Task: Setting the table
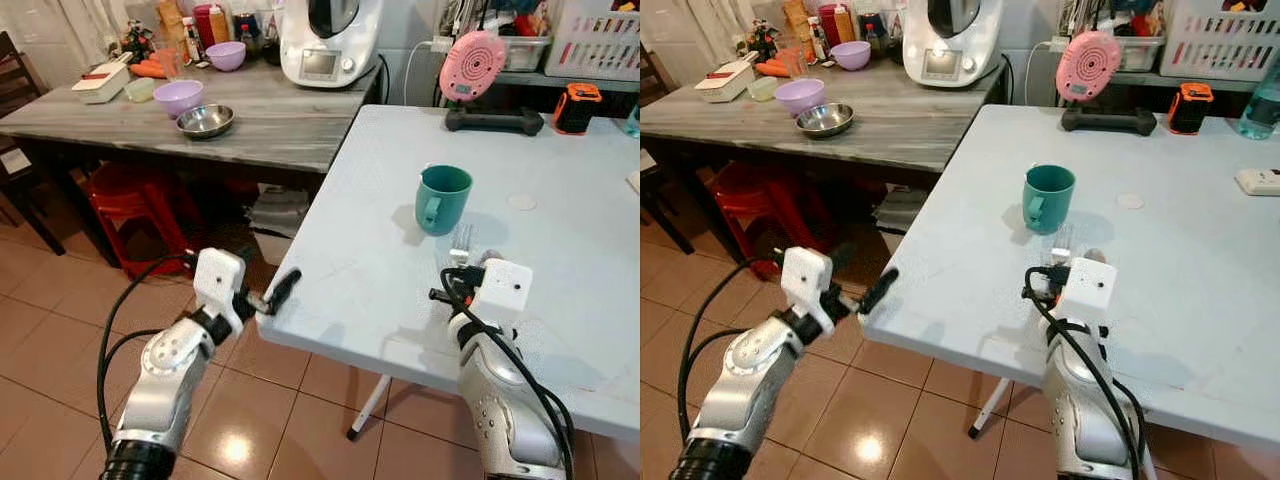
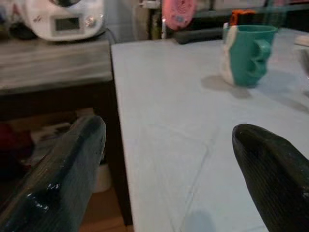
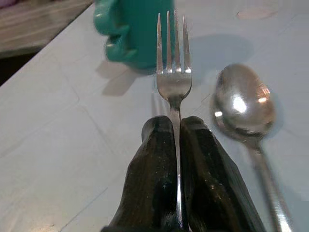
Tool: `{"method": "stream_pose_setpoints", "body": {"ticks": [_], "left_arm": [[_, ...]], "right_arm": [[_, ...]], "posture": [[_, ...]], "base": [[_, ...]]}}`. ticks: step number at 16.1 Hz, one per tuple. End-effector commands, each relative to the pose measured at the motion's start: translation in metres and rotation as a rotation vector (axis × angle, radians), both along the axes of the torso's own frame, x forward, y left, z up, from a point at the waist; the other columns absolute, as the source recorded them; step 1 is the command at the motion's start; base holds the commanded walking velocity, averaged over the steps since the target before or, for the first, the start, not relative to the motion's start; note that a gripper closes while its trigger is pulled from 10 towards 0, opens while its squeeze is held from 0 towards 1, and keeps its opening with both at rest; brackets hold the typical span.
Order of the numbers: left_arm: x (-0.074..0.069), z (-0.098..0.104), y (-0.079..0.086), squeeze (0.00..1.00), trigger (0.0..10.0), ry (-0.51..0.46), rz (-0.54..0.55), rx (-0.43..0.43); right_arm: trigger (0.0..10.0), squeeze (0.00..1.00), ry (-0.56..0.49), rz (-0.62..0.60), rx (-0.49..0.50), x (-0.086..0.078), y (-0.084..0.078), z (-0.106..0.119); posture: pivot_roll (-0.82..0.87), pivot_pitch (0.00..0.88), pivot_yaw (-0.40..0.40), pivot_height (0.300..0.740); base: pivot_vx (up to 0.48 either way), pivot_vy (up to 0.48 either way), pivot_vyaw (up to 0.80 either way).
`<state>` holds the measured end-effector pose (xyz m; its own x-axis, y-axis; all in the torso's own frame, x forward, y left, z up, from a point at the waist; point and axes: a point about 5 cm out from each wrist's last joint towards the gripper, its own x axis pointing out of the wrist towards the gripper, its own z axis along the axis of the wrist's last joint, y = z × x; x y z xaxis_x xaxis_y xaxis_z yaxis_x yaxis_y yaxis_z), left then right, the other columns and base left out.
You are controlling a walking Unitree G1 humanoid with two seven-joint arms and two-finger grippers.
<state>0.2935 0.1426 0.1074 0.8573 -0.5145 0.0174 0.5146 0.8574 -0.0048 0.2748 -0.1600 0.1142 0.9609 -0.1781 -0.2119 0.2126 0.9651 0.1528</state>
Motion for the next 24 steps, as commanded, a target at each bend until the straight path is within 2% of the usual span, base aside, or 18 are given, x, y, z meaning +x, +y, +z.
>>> {"method": "stream_pose_setpoints", "body": {"ticks": [1, 4, 6, 8, 12, 17, 24], "left_arm": [[0.003, 0.003, 0.007, 0.00, 10.0, 0.013, 0.059, -0.015], [0.007, 0.003, 0.009, 0.00, 10.0, 0.032, 0.083, -0.039], [0.011, 0.005, 0.007, 0.00, 10.0, 0.041, 0.101, -0.084], [0.013, 0.006, 0.009, 0.00, 10.0, 0.066, 0.134, -0.134], [0.012, 0.006, 0.009, 0.00, 10.0, 0.067, 0.134, -0.139], [0.011, 0.003, 0.010, 0.00, 10.0, 0.084, 0.136, -0.140], [0.015, 0.005, 0.006, 0.00, 10.0, 0.079, 0.131, -0.149]], "right_arm": [[10.0, 0.00, -0.033, -0.022, 0.032, -0.003, 0.003, 0.006], [10.0, 0.00, -0.039, -0.030, 0.010, -0.008, -0.001, 0.006], [10.0, 0.00, -0.010, 0.002, -0.063, -0.012, -0.003, 0.003], [10.0, 0.00, -0.004, 0.000, -0.071, -0.014, -0.009, 0.002], [10.0, 0.00, -0.007, -0.001, -0.077, -0.011, -0.011, 0.003], [10.0, 0.00, -0.002, 0.004, -0.086, -0.013, -0.011, 0.000], [10.0, 0.00, -0.012, 0.001, -0.098, -0.006, -0.011, 0.000]], "posture": [[-0.09, 0.000, 0.100, 0.740], [-0.09, 0.000, 0.094, 0.740], [-0.09, 0.000, 0.085, 0.740], [-0.09, 0.000, 0.079, 0.740], [-0.09, 0.000, 0.075, 0.740], [-0.09, 0.000, 0.074, 0.740], [-0.09, 0.000, 0.076, 0.740]], "base": [[0.000, 0.000, 0.00], [0.000, 0.000, 0.00], [0.000, 0.000, -0.24], [0.000, 0.148, -0.63], [0.000, 0.365, -0.66], [0.000, 0.412, 0.00], [0.000, 0.422, 0.00]]}}
